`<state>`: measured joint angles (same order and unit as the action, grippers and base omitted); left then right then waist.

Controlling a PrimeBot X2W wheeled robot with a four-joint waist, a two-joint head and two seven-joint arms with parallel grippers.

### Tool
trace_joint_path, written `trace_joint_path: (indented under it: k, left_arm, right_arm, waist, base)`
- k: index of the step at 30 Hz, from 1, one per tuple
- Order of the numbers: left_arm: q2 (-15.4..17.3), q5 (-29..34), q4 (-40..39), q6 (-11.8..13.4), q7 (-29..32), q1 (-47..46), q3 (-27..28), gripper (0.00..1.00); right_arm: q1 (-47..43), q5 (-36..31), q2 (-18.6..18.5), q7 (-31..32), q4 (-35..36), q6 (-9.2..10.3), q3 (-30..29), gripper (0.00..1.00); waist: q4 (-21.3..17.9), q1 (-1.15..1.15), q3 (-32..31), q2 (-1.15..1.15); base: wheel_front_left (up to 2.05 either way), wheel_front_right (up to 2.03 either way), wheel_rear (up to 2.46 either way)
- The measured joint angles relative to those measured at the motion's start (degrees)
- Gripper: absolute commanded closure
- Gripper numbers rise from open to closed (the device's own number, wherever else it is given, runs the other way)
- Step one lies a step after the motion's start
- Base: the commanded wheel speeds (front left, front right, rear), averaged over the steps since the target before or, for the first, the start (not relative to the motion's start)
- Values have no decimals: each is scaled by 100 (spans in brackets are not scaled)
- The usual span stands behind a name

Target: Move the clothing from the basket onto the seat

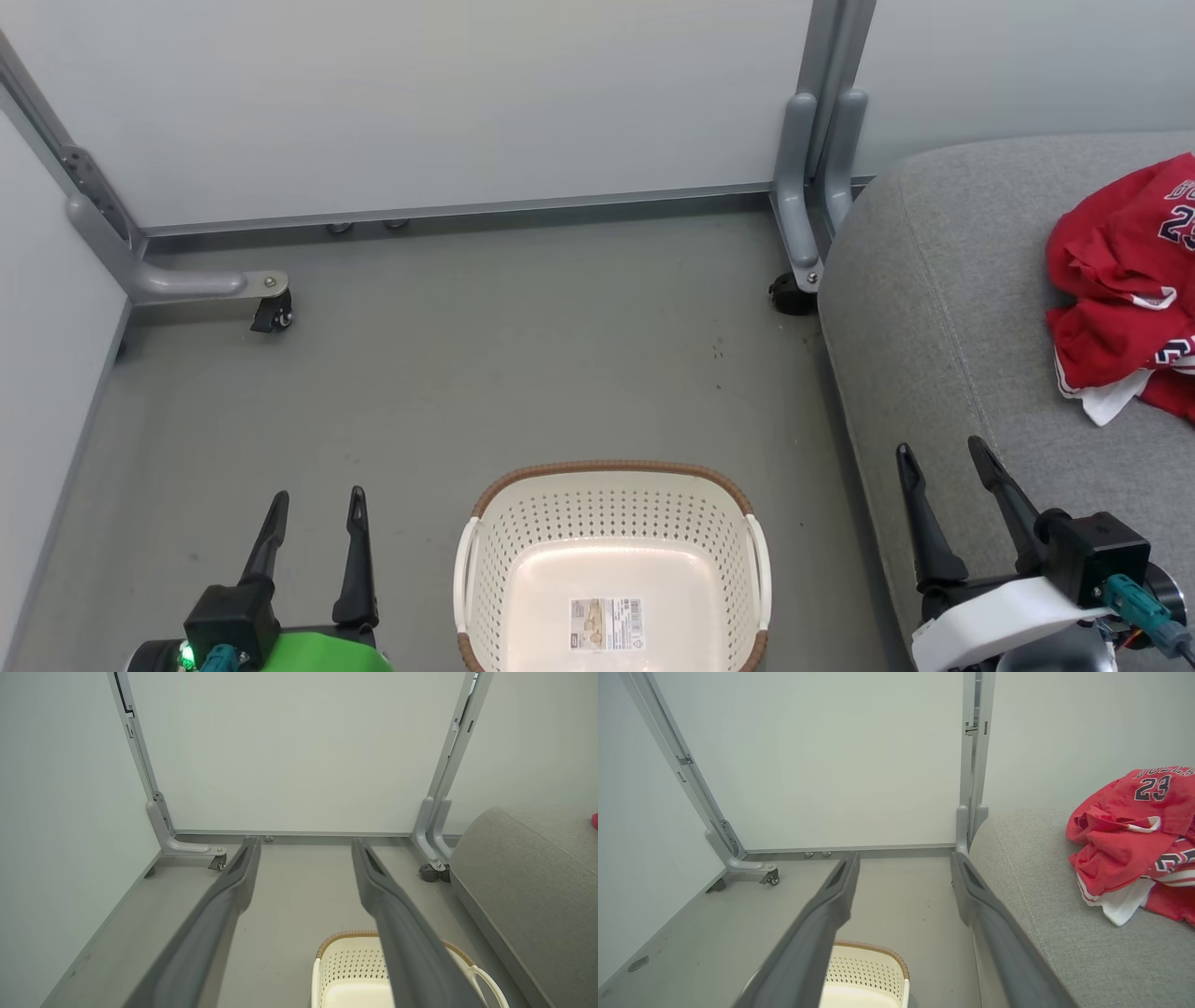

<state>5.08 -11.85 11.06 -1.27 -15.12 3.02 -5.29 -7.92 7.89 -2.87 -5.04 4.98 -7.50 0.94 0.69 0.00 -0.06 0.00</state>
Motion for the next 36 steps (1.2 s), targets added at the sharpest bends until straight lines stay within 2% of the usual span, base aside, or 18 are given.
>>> trace_joint_path:
  k: [2,3,7,19,36]
  left_arm:
    - [-16,40,23,-24,0,0,1,0]
    - [-24,40,40,-25,0,1,1,100]
    - [-64,3,229,-25,40,5,-20,100]
    - [-76,-1287,254,-108,385,-13,163,100]
    - [-101,-2811,254,-212,778,-170,379,100]
  right_arm:
    - [-1,1,0,5,1,0,-14,0]
    - [-2,1,0,14,1,0,-18,100]
    - [-20,47,27,15,-170,0,2,100]
    - [68,1486,-31,98,-453,0,1,100]
    - [372,3177,-129,223,-776,1,-29,100]
  waist:
    - [6,0,-1,0]
    - [9,0,-3,0]
    - [8,0,-4,0]
    - [1,0,-1,0]
    - [-10,0,3,0]
  base:
    - [0,0,0]
    - [0,0,0]
    - [0,0,0]
    - [0,0,0]
    - [0,0,0]
